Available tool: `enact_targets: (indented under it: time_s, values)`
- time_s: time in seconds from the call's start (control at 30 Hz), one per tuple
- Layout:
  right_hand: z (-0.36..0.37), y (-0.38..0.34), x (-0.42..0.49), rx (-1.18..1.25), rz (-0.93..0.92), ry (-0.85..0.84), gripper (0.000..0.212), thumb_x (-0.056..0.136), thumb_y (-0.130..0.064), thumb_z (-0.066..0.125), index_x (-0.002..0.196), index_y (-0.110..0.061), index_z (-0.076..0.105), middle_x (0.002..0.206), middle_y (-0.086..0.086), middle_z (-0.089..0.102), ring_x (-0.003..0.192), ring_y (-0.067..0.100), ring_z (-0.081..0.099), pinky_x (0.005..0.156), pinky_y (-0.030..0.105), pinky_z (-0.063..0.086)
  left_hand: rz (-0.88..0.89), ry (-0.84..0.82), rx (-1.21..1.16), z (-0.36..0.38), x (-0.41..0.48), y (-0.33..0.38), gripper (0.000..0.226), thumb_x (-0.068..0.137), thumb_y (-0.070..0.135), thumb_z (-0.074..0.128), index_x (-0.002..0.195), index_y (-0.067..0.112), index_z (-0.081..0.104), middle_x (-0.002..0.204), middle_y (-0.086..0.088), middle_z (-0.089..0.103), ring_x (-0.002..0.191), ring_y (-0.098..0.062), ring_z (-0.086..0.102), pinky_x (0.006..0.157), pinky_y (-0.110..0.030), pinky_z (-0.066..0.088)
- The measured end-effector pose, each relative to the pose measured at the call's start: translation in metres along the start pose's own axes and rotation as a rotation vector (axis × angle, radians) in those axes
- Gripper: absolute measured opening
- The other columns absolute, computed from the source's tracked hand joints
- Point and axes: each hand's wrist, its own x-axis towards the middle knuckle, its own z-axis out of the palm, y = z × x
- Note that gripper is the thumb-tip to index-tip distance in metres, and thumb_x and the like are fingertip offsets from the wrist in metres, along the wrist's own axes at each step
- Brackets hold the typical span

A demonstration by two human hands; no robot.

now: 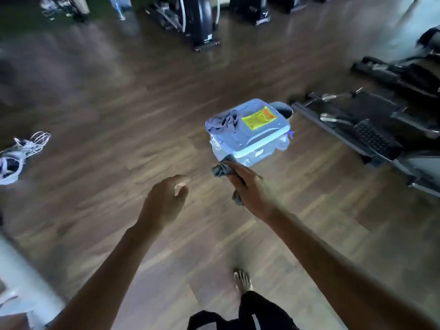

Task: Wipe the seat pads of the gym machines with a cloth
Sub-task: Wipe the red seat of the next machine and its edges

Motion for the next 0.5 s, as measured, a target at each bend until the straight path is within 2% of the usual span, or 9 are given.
enact_targets:
  time_s: [0.13, 0.27, 0.37, 0.43, 0.5]
  values:
    - [0.021, -0.016, 0.128, -0.013, -0.093, -0.130, 0.037, 0.102, -0.016, 0.050, 0.139, -0.016, 0.055, 0.143, 0.001, 0.056, 0.128, 0.017, 0.053, 0.096, 0.011, 0.033, -0.107, 0.103, -0.010, -0.037, 0.097, -0.022, 0.026, 0.095, 0.018, 0.059, 0.120, 0.020, 0.068, 0.119, 0.000, 0.071, 0.112, -0.016, 0.065, 0.103, -0.038, 0.047]
    - [0.068, -0.037, 0.250, -0.022, -0.158, -0.250, 0.034, 0.102, -0.027, 0.048, 0.136, -0.028, 0.055, 0.134, -0.002, 0.062, 0.109, 0.014, 0.063, 0.089, 0.020, 0.044, -0.187, 0.210, -0.047, -0.082, 0.183, -0.070, 0.028, 0.093, 0.026, 0.059, 0.119, 0.020, 0.069, 0.119, 0.000, 0.071, 0.110, -0.018, 0.067, 0.100, -0.042, 0.050]
    - [0.120, -0.064, 0.340, 0.028, -0.227, -0.310, 0.036, 0.102, -0.020, 0.049, 0.137, -0.020, 0.057, 0.133, 0.001, 0.062, 0.102, 0.010, 0.064, 0.091, 0.023, 0.048, -0.242, 0.258, -0.084, -0.119, 0.250, -0.117, 0.033, 0.090, 0.030, 0.055, 0.117, 0.018, 0.070, 0.116, -0.002, 0.072, 0.107, -0.018, 0.068, 0.099, -0.039, 0.051]
    - [0.154, -0.084, 0.401, 0.066, -0.229, -0.334, 0.034, 0.102, -0.015, 0.051, 0.136, -0.016, 0.058, 0.129, 0.003, 0.063, 0.095, 0.011, 0.068, 0.085, 0.017, 0.048, -0.297, 0.268, -0.125, -0.147, 0.300, -0.152, 0.025, 0.093, 0.023, 0.058, 0.113, 0.017, 0.071, 0.114, -0.003, 0.073, 0.104, -0.017, 0.068, 0.098, -0.037, 0.052]
    - [0.185, -0.110, 0.455, 0.060, -0.239, -0.370, 0.033, 0.102, -0.012, 0.050, 0.134, -0.015, 0.059, 0.119, 0.000, 0.065, 0.081, 0.002, 0.064, 0.075, 0.006, 0.043, -0.338, 0.294, -0.153, -0.177, 0.346, -0.185, 0.021, 0.093, 0.013, 0.061, 0.111, 0.015, 0.071, 0.112, -0.006, 0.073, 0.102, -0.018, 0.069, 0.098, -0.037, 0.052]
